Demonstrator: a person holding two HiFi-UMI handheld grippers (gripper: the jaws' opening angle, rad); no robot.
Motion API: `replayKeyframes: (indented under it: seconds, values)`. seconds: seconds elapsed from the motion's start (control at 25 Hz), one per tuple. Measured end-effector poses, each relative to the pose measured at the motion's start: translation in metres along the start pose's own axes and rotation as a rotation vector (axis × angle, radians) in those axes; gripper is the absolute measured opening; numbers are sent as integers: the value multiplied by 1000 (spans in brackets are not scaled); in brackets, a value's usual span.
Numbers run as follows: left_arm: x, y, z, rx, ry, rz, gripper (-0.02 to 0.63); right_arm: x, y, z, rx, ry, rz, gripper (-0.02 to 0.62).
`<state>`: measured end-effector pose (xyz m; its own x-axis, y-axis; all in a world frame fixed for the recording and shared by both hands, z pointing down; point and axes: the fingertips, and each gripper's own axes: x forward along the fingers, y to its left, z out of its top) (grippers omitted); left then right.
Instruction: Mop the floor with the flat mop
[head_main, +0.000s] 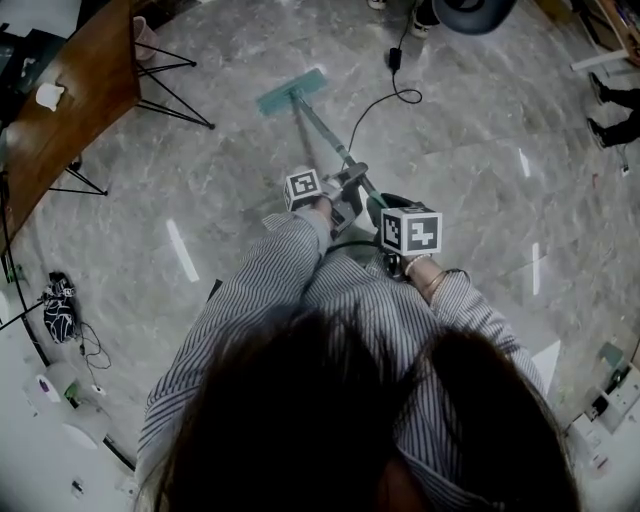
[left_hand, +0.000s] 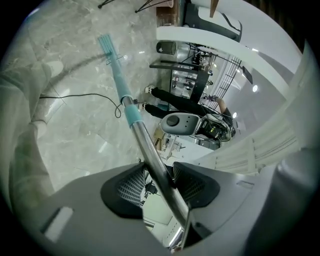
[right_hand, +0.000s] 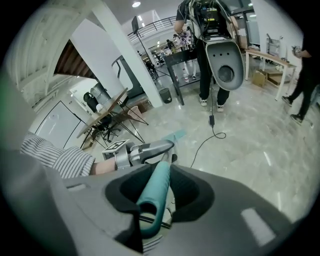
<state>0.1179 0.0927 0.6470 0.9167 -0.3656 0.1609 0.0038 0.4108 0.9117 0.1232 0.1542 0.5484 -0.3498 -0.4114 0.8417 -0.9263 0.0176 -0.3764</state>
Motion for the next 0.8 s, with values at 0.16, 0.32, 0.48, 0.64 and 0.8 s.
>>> replayKeyframes:
  seconds: [0.16, 0.32, 0.48, 0.64, 0.8]
  values:
    - [1, 1, 0, 6, 15, 5, 180, 0, 0, 0, -8, -4, 3, 118]
    - [-1, 5, -5, 23, 38, 12, 181, -1, -1, -7, -26, -1, 5, 118]
    - [1, 8, -5, 5, 13, -10, 179, -1, -5, -6, -18, -5, 16, 118]
    - [1, 0, -8, 11, 2, -27, 179, -2, -7, -5, -32, -5, 17, 118]
    - [-2, 4, -8, 27, -3, -18, 178, -2, -6, -6, -34, 0, 20, 118]
